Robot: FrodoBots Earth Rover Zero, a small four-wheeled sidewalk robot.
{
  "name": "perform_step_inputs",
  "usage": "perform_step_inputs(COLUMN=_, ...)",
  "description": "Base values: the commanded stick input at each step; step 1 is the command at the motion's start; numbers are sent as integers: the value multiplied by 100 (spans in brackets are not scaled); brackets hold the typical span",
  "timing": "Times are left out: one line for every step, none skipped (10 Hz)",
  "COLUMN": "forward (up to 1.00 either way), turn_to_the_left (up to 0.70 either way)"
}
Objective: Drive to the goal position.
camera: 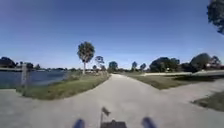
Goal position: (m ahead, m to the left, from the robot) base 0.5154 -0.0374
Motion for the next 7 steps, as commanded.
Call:
perform_step_inputs(forward=39, turn_to_the_left=16)
perform_step_inputs(forward=23, turn_to_the_left=9)
perform_step_inputs(forward=7, turn_to_the_left=3)
perform_step_inputs(forward=0, turn_to_the_left=0)
perform_step_inputs(forward=0, turn_to_the_left=0)
perform_step_inputs(forward=0, turn_to_the_left=0)
perform_step_inputs(forward=0, turn_to_the_left=0)
